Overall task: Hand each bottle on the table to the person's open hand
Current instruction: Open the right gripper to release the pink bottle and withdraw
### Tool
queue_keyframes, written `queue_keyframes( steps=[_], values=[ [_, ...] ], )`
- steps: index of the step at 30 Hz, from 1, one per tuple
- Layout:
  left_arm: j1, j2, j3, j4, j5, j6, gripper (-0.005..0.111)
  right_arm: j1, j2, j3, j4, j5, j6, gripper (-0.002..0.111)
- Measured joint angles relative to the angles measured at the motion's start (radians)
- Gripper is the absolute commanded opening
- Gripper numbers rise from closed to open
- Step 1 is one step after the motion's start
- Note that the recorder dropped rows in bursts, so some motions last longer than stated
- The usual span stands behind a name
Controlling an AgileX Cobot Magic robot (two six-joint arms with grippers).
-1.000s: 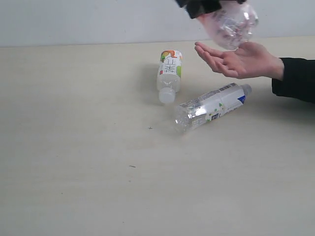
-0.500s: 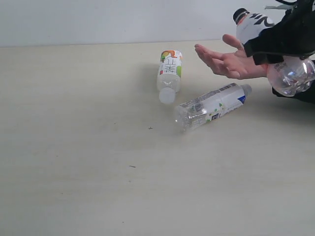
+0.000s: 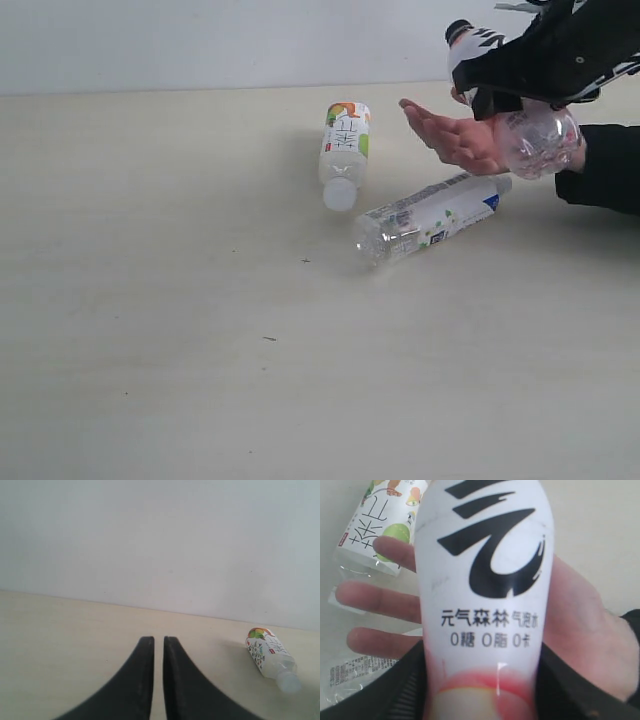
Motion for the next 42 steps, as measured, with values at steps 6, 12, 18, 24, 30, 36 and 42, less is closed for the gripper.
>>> queue_keyframes(
  steps=[6,12,18,24,30,36,42],
  values=[
    [0.000,0.000,0.000,0.000,0.000,0.000,0.010,0.000,0.093,-0.019,0.007,0.028,0.000,0.000],
    [0.000,0.000,0.000,0.000,0.000,0.000,0.010,0.000,0.102,-0.022,0.007,0.028,0.000,0.033],
    [0.000,0.000,0.000,0.000,0.000,0.000,0.010,0.000,0.102,-0.022,0.007,0.032,0.000,0.070],
    [0.000,0.000,0.000,0.000,0.000,0.000,0.010,0.000,0.102,-0.022,0.007,0.034,0.000,0.088],
    [0.000,0.000,0.000,0.000,0.000,0.000,0.010,0.000,0.035,-0.038,0.007,0.044,-0.009,0.089],
    [0.000,0.000,0.000,0.000,0.000,0.000,0.010,0.000,-0.177,-0.086,0.076,0.162,-0.157,0.039],
    [0.000,0.000,0.000,0.000,0.000,0.000,0.010,0.000,-0.371,0.013,0.190,0.205,-0.317,0.002]
  ],
)
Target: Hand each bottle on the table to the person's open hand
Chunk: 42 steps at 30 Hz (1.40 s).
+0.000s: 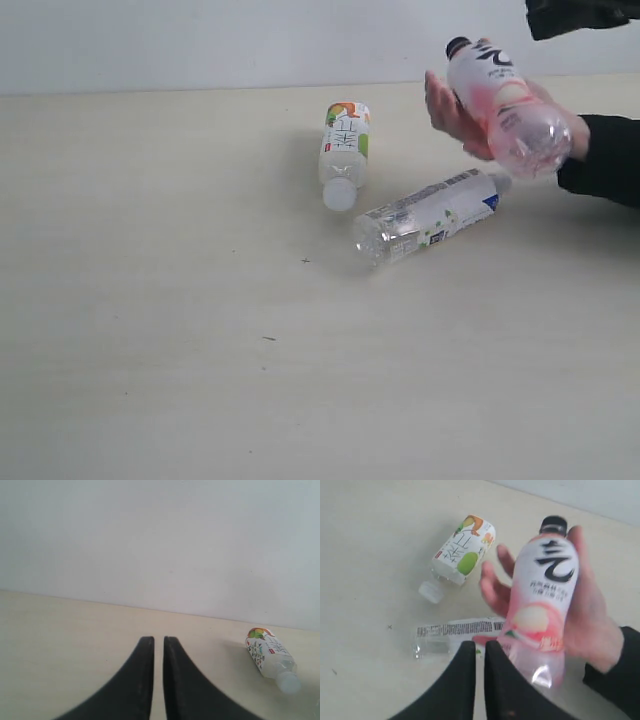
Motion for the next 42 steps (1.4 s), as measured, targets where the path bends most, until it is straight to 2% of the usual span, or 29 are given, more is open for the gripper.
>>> queue_keyframes(
  steps=[4,11,19,28,42],
  values=[
    [0.000,0.000,0.000,0.000,0.000,0.000,0.010,0.000,-0.121,0.123,0.018,-0.020,-0.072,0.002],
    [0.000,0.000,0.000,0.000,0.000,0.000,0.010,0.000,-0.405,0.416,0.214,-0.270,-0.306,0.002],
    [0.000,0.000,0.000,0.000,0.000,0.000,0.010,0.000,-0.657,0.723,0.417,-0.468,-0.406,0.002],
    [0.000,0.000,0.000,0.000,0.000,0.000,0.010,0.000,-0.872,0.751,0.473,-0.528,-0.452,0.002],
    [0.000,0.000,0.000,0.000,0.000,0.000,0.010,0.000,-1.001,0.760,0.494,-0.541,-0.454,0.002]
  ],
)
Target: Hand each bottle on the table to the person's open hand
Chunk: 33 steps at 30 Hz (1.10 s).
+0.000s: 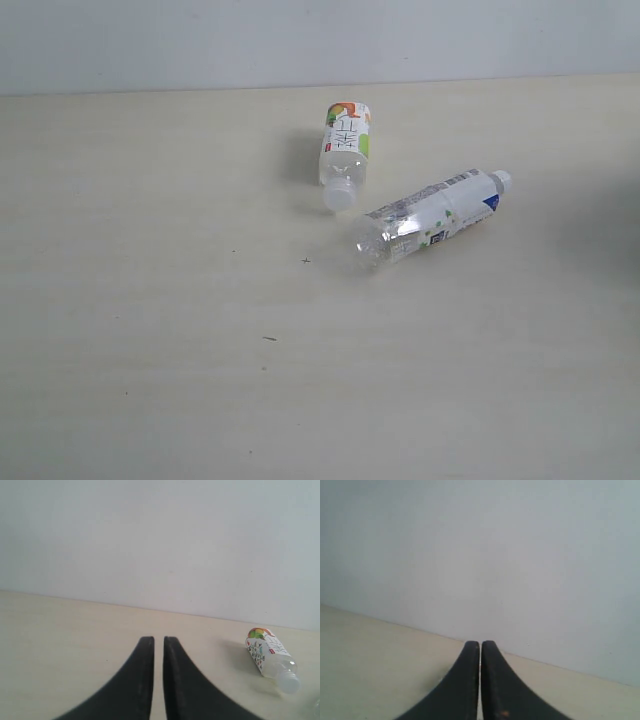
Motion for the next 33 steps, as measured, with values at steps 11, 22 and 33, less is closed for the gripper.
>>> queue_keyframes(
  steps=[11,22,33],
  values=[
    [0.000,0.000,0.000,0.000,0.000,0.000,0.010,0.000,-0.097,0.002,0.023,-0.013,0.000,0.002],
    [0.000,0.000,0.000,0.000,0.000,0.000,0.010,0.000,-0.111,0.002,0.025,-0.013,0.000,0.002],
    [0.000,0.000,0.000,0.000,0.000,0.000,0.010,0.000,-0.111,0.002,0.027,-0.013,0.000,0.002]
  ],
)
